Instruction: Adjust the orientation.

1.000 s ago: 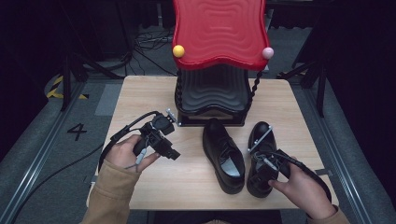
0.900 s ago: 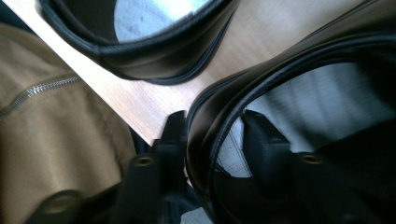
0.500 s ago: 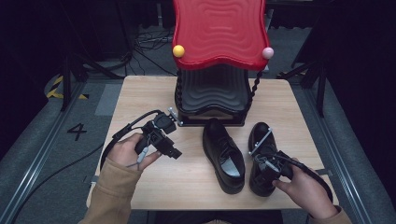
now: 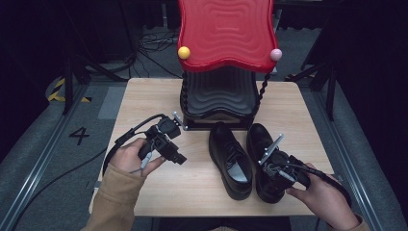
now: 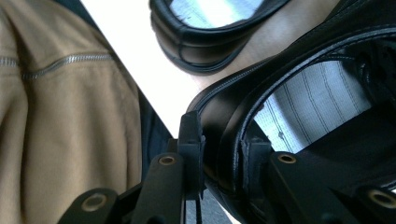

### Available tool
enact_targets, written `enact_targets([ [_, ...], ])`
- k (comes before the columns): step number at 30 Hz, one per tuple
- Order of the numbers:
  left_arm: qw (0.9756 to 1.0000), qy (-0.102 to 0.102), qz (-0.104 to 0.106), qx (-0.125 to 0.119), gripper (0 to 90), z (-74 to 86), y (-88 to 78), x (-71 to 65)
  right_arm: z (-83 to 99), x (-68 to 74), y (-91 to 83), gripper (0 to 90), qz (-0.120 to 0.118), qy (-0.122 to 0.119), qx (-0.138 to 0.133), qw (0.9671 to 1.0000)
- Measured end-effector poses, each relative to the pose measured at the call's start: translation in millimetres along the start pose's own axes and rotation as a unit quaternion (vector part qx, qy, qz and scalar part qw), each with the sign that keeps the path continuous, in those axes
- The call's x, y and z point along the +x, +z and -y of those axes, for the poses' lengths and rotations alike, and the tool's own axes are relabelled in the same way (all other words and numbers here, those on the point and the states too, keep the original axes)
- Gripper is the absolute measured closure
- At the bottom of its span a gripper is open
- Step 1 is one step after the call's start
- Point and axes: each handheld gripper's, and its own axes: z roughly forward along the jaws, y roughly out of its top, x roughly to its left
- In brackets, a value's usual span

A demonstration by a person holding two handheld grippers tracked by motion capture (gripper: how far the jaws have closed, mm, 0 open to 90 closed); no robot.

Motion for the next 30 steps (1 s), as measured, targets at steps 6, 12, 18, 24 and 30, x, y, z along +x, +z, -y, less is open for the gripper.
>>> enact_targets([
  [6,1.0,-0.002,-0.002,0.0,48.1,1.8,-0.7,0.3,-4.1,2.5,5.6,74.9,0.011,-0.063,0.012,0.9979],
  [12,1.0,-0.006,-0.002,0.002,48.1,2.4,0.5,0.4,-9.3,-2.7,22.2,75.4,0.036,-0.105,0.021,0.9936],
  [18,1.0,-0.002,-0.003,0.003,48.1,2.3,0.7,-0.5,-9.3,-11.8,31.2,72.5,0.014,-0.09,0.032,0.9953],
  [24,1.0,-0.006,-0.003,0.003,47.9,2.6,0.8,0.4,-2.0,-11.8,14.0,61.8,0.036,-0.062,-0.02,0.9972],
  [30,1.0,-0.002,-0.004,0.007,47.7,1.3,3.0,-0.7,5.1,-16.7,-6.4,49.0,-0.001,0.043,-0.075,0.9962],
])
